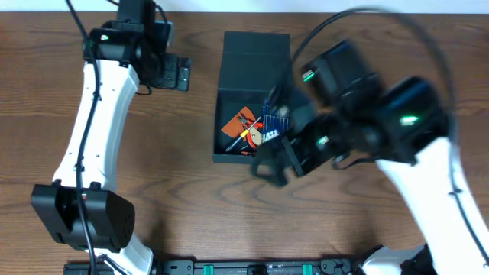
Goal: Pack container
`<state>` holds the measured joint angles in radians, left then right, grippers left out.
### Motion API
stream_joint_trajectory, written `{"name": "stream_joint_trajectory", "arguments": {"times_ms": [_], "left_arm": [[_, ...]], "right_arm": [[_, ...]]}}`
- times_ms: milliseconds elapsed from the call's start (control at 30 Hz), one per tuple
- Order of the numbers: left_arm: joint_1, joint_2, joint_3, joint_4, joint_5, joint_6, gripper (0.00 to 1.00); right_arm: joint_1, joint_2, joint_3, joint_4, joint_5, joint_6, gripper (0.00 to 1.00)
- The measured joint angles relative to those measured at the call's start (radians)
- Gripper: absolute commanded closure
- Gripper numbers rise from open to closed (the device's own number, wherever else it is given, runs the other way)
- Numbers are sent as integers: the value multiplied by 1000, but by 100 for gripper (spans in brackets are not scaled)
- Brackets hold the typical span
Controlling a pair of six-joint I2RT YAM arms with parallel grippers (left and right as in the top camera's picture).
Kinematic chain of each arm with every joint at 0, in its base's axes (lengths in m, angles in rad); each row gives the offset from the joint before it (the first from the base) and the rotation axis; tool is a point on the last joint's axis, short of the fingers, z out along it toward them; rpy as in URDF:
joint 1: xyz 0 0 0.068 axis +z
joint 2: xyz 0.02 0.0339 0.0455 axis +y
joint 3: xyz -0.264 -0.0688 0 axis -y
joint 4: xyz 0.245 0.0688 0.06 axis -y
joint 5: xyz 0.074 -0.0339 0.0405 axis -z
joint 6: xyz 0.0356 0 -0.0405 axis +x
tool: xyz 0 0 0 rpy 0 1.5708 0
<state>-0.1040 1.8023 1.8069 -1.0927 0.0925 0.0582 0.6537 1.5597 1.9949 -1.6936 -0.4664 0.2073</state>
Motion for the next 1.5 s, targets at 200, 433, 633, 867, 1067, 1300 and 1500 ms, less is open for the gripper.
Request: {"name": "stream_joint_trajectory", "arguments": {"times_ms": [200,433,633,867,1067,1300,1500], "left_arm": [[24,0,0,-3,-3,-18,2],[24,0,0,-4,-3,-26,1],[24,0,0,-8,-3,-29,1],[24,0,0,-8,-3,-29,1],[24,0,0,-8,-3,-29,1],[24,0,0,-13,-3,-29,1],[24,0,0,-28,-3,-29,1]], "right_arm": [[85,7,-236,13,71,103,23],[90,7,-342,53,92,153,91],[90,7,-389,140,97,160,98],[90,9,-607,320,99,149,99],[90,40,-679,412,100,140,99],[81,117,-679,500,99,113,99],[18,176,-680,543,100,92,99]]}}
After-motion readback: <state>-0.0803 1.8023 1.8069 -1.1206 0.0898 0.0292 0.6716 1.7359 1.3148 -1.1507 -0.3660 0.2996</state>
